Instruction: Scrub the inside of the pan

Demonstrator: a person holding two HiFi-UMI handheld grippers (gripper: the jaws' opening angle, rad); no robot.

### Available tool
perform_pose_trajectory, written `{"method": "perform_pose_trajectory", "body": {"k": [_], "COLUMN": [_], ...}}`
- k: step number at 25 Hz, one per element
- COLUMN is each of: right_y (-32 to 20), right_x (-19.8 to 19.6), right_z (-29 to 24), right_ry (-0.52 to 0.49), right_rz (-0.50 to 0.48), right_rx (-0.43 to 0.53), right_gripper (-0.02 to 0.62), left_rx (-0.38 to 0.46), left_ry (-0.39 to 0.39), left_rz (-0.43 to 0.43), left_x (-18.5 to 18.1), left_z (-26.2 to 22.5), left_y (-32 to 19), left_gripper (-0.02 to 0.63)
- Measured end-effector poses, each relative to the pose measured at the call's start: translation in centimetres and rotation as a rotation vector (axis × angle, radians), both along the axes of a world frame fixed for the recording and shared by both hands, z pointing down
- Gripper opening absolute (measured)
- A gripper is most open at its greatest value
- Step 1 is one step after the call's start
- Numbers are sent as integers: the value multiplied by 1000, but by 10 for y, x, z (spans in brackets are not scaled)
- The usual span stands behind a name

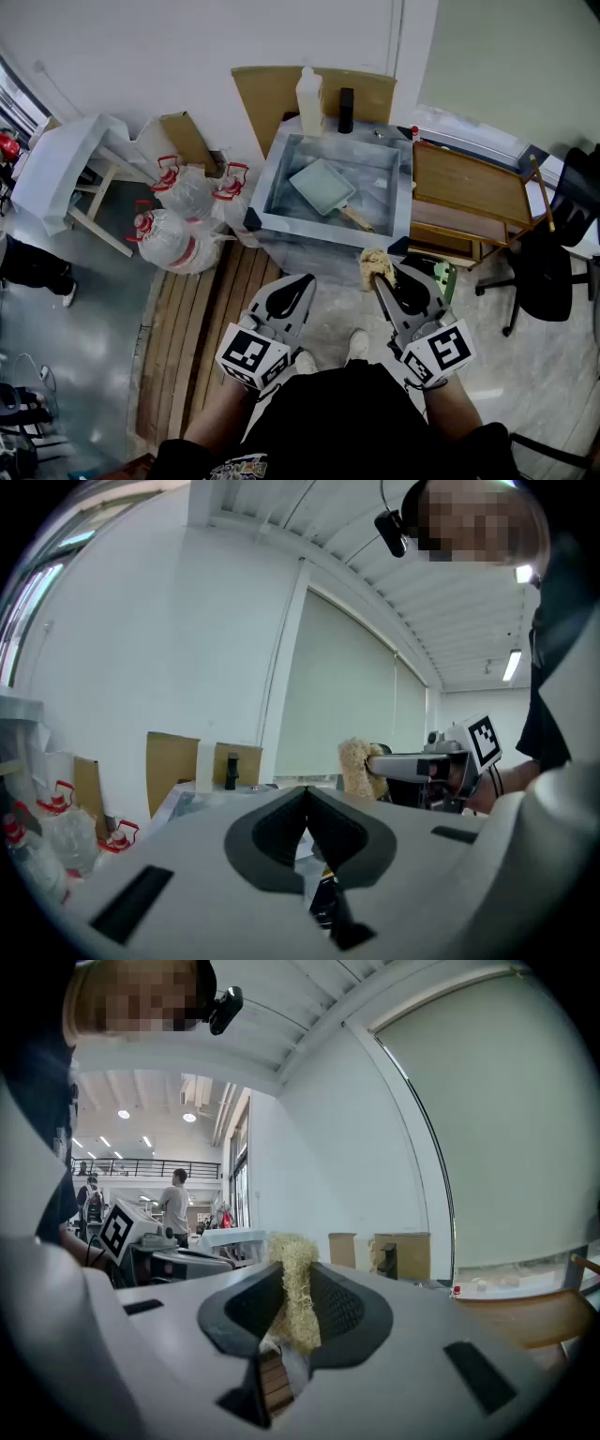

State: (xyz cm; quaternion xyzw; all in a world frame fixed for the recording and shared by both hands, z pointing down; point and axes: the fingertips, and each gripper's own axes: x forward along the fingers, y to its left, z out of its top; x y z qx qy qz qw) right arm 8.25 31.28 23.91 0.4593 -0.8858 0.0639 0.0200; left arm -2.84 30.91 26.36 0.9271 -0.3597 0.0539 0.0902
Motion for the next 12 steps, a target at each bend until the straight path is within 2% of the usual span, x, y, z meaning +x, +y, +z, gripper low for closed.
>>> {"method": "perform_pose_trajectory", "body": {"k": [12], "right_y": [1], "right_x": [1], "right_z": [1], "right_ry": [-9], "right_rz": [0], "right_rx": [0], "right_gripper": [92], "left_rx": [-18], "left_ry": [-9], "left_rz": [-3], "left_x": [1], "left_z": [1], "left_y": [3], "left_gripper": [6]}}
